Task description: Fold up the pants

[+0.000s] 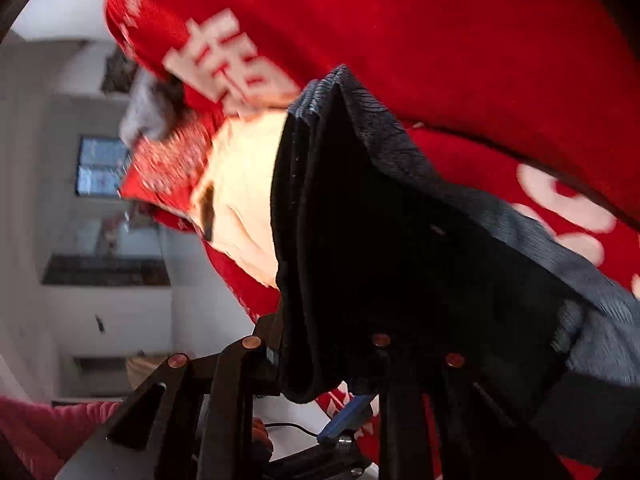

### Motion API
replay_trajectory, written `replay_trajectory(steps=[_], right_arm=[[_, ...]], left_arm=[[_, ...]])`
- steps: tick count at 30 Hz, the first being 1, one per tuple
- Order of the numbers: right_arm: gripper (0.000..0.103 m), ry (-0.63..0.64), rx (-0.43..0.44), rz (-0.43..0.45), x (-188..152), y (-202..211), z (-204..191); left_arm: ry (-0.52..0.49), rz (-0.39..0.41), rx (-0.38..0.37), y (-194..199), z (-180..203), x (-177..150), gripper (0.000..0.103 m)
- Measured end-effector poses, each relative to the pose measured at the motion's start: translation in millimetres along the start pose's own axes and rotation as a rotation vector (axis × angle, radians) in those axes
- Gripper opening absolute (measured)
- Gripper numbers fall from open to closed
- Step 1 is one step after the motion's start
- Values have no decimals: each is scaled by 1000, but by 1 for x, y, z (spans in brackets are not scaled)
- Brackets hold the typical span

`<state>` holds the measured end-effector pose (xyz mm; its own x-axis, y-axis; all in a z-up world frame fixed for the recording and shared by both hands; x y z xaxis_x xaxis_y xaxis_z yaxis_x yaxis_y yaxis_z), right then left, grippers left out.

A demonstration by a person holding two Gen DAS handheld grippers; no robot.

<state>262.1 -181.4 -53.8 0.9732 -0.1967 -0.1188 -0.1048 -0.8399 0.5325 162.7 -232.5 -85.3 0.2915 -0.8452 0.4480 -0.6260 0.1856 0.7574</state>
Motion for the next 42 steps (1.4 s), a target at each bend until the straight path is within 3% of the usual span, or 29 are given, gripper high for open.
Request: replay_trajectory(steps=[6,10,15,20,22,25,28,33,36,38,42], right_arm=[[22,-72,64,171,-26,109,68],[22,-195,98,245,-49,163,146],[22,-336,129,285,-76,184,240],[22,-427,102,265,-89,160,306],[24,-443,94,264,-91,151,321],[27,-461,99,262,-92,142,333],[28,-445,86,270,-93,143,329],[35,-454,26,277,-95,146,331],[37,-439,-87,294,-98,152,331],[37,-404,-232,307,-100,156,331],[37,-347,-372,310,-112,168,336]], left_arm=[[-78,76,-83,10,79,77,43],[-138,88,-149,4,135,108,43],[-268,61,-197,-21,214,117,43],[-322,-24,-253,-41,253,102,43],[-341,-41,-269,-42,256,96,45],[-329,-46,-312,-37,251,89,68],[-248,-67,-382,-30,234,79,71],[-16,-203,-449,-39,188,58,71],[119,-267,-444,-50,158,47,71],[198,-310,-429,-63,141,37,71],[266,-371,-408,-72,125,16,71]])
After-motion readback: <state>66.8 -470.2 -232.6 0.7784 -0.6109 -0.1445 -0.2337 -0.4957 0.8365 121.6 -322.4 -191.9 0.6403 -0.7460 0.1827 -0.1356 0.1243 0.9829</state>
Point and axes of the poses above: each gripper's, at about its wrist camera, not at the fingertips, and y roughly against the way its jaws point, z to its right, x to its top, the point moved 10 cm from there along -y, roughly the way its jaws point, and after that the axes turned 14 degrees about -y, right-handed, at the moved point
